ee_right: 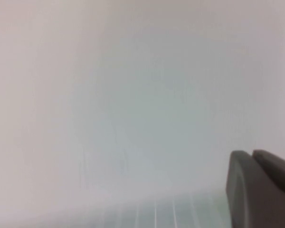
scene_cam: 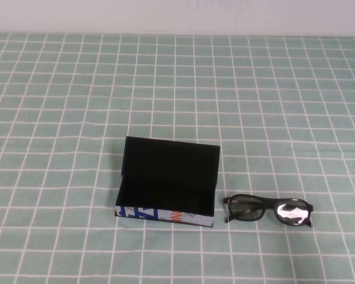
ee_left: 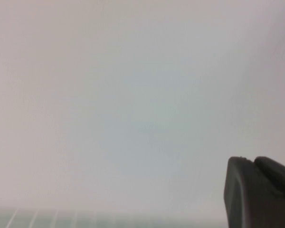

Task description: Return glasses to glasses case

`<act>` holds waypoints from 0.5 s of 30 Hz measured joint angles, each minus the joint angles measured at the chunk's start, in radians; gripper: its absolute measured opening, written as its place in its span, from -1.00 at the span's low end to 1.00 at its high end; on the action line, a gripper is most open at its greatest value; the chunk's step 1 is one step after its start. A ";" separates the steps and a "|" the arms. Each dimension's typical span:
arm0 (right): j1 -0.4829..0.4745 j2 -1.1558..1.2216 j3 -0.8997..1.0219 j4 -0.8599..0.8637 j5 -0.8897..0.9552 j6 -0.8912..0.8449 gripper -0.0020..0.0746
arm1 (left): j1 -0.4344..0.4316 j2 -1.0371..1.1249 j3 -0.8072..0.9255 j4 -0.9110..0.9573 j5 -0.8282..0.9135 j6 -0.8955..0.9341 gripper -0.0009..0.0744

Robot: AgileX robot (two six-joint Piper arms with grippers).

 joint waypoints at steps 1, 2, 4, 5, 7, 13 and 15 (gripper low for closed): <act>0.000 0.000 0.000 0.000 -0.063 0.000 -0.98 | 0.000 0.000 0.000 0.000 -0.068 -0.025 -0.99; 0.000 0.000 0.000 0.000 -0.154 0.000 -0.98 | 0.000 0.000 0.000 0.000 -0.145 -0.066 -0.99; 0.000 0.000 0.000 0.000 -0.332 0.000 -0.98 | 0.000 0.000 0.000 0.000 -0.300 -0.162 -0.99; 0.000 0.000 0.000 0.000 -0.421 0.000 -0.98 | 0.000 0.000 0.000 0.000 -0.382 -0.203 -0.99; 0.000 0.000 -0.029 0.002 -0.532 0.013 -0.98 | 0.000 -0.001 -0.012 0.000 -0.484 -0.262 -0.99; 0.000 0.000 -0.291 0.004 -0.512 0.088 -0.98 | -0.002 -0.002 -0.199 0.016 -0.481 -0.300 -0.99; 0.000 -0.002 -0.416 0.009 -0.423 0.101 -0.98 | -0.003 -0.003 -0.291 0.019 -0.436 -0.257 -0.99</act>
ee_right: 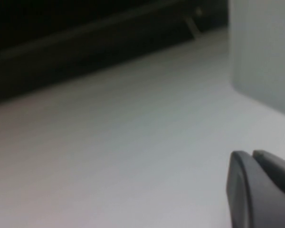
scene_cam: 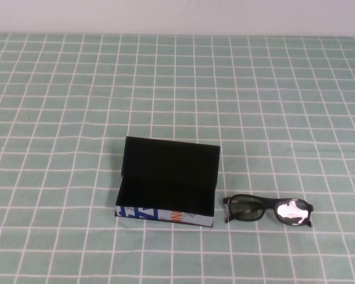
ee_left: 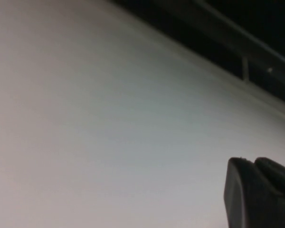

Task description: Return glasses to glasses case

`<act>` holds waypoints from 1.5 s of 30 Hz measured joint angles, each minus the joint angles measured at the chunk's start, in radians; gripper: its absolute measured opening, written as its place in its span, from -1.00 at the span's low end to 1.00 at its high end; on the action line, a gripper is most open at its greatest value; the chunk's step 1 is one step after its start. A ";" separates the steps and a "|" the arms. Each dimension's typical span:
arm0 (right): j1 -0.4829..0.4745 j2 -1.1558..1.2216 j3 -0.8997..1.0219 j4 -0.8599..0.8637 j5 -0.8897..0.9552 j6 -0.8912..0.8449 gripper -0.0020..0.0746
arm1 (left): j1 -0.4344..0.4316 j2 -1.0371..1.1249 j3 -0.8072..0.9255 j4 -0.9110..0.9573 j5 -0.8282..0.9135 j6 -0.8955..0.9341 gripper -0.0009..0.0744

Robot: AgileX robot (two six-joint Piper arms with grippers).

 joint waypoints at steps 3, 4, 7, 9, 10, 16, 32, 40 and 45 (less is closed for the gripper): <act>0.000 -0.002 -0.184 0.002 0.186 0.004 -0.98 | 0.000 0.000 -0.133 0.000 0.056 0.102 -0.99; 0.000 -0.002 -0.235 0.002 0.233 0.004 -0.98 | 0.000 0.000 -0.166 0.003 0.069 0.133 -0.99; 0.000 0.034 -0.406 0.002 0.347 0.004 -0.98 | 0.000 0.016 -0.273 0.014 0.106 0.227 -0.99; 0.000 0.089 -0.520 0.002 0.411 0.004 -0.98 | 0.000 0.047 -0.338 0.020 0.139 0.276 -0.99; 0.000 0.114 -0.577 0.002 0.446 0.004 -0.98 | -0.001 0.063 -0.367 0.023 0.158 0.295 -0.99; 0.000 0.325 -0.892 -0.074 0.822 -0.061 -0.98 | -0.001 0.201 -0.526 0.026 0.508 0.342 -0.99; 0.000 0.699 -0.830 -0.159 1.128 -0.090 -0.98 | -0.001 0.520 -0.647 0.035 1.147 0.315 -0.99; 0.000 0.785 -0.687 -0.051 0.990 -0.090 -0.98 | -0.001 0.635 -0.647 0.035 1.180 0.315 -0.99; 0.000 0.849 -0.679 -0.039 0.955 -0.155 -0.98 | -0.001 0.752 -0.647 0.072 1.198 0.384 -0.99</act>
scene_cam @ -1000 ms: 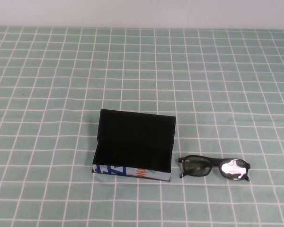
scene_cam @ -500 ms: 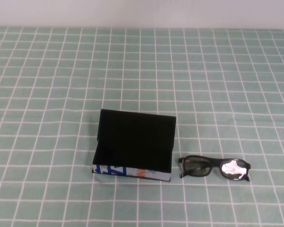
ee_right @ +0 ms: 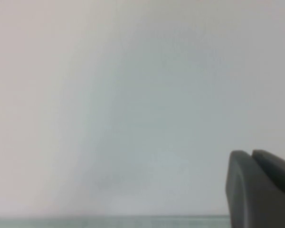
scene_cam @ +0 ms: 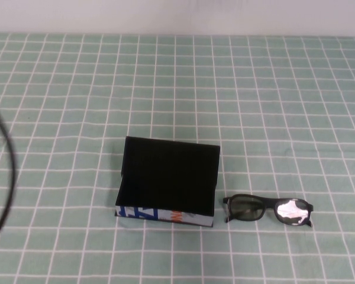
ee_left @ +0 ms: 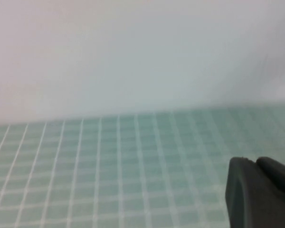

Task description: Return glasses to glasses case

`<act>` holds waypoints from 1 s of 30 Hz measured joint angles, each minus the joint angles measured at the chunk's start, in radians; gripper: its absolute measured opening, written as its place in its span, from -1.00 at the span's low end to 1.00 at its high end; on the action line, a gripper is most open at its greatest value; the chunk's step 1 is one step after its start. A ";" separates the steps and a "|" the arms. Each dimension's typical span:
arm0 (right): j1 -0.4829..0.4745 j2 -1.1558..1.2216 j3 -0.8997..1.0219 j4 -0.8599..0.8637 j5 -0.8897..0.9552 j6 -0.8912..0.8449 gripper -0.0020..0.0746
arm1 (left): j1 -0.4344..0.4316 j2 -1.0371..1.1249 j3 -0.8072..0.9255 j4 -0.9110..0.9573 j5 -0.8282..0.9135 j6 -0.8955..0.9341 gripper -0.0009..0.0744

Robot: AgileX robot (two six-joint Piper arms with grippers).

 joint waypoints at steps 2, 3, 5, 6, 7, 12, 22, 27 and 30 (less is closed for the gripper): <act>0.000 0.020 0.000 -0.030 0.009 -0.112 -0.98 | 0.000 0.064 0.000 0.029 0.000 0.017 -0.99; 0.000 0.033 0.000 -0.047 0.028 -0.187 -0.98 | -0.002 0.095 0.000 0.038 -0.003 0.019 -0.99; 0.000 0.062 0.000 -0.070 0.095 -0.305 -0.98 | -0.007 0.153 0.000 0.051 -0.014 0.019 -0.99; 0.000 0.083 -0.004 -0.076 0.148 -0.347 -0.98 | -0.022 0.182 0.000 0.056 -0.023 0.019 -0.99; 0.000 0.109 -0.011 -0.084 0.208 -0.373 -0.98 | -0.039 0.208 0.000 0.067 -0.035 0.019 -0.99; 0.000 0.275 -0.053 -0.032 0.508 -0.454 -0.98 | -0.142 0.305 0.000 0.085 -0.077 0.019 -0.99; 0.099 0.551 -0.134 0.277 0.759 -0.856 -0.98 | -0.185 0.332 -0.045 -0.054 -0.046 0.191 -0.99; 0.260 0.650 -0.146 0.201 0.760 -0.874 -0.98 | -0.185 0.361 -0.084 -0.270 0.004 0.474 -0.99; 0.340 0.708 -0.145 0.135 0.747 -0.878 -0.98 | -0.185 0.420 -0.119 -0.388 0.078 0.586 -0.99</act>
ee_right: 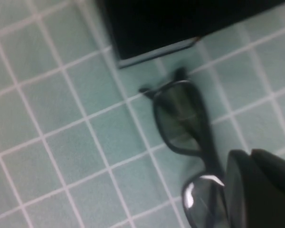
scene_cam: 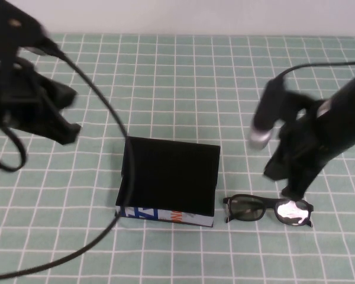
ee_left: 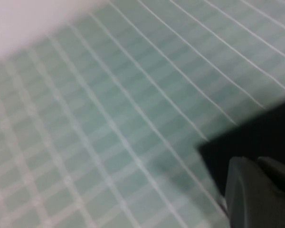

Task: Return glasses to glasses case
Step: Pick up the glasses from the table

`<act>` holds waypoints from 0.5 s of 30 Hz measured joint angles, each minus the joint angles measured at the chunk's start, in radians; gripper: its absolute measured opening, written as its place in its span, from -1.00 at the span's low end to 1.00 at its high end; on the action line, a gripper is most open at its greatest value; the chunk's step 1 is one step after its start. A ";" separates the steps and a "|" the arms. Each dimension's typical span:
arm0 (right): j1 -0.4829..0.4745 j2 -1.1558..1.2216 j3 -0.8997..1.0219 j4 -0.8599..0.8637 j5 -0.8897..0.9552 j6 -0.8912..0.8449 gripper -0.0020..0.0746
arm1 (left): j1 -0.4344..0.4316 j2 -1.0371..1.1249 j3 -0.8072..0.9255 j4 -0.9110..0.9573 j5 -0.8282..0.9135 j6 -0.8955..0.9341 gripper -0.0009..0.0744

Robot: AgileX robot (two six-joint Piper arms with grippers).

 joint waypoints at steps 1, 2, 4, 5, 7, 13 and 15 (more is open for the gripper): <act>0.018 0.015 0.000 -0.012 -0.008 -0.002 -0.98 | 0.004 0.025 -0.014 -0.039 0.033 0.028 -0.99; 0.031 0.027 0.000 -0.016 -0.015 -0.002 -0.97 | 0.011 0.049 -0.026 -0.073 0.070 0.054 -0.99; 0.041 0.046 0.000 -0.021 -0.030 -0.007 -0.94 | 0.044 0.093 -0.050 -0.181 0.148 0.132 -0.99; 0.041 0.052 0.000 -0.023 -0.033 -0.016 -0.91 | 0.068 0.108 -0.056 -0.236 0.177 0.180 -0.99; 0.041 0.060 0.000 -0.027 -0.037 -0.043 -0.80 | 0.127 0.143 -0.061 -0.394 0.241 0.282 -0.99; 0.041 0.083 -0.002 -0.049 -0.044 -0.080 -0.43 | 0.273 0.281 -0.069 -0.735 0.393 0.414 -0.99; 0.041 0.104 -0.003 -0.058 -0.044 -0.080 -0.38 | 0.288 0.320 -0.069 -0.771 0.427 0.416 -0.99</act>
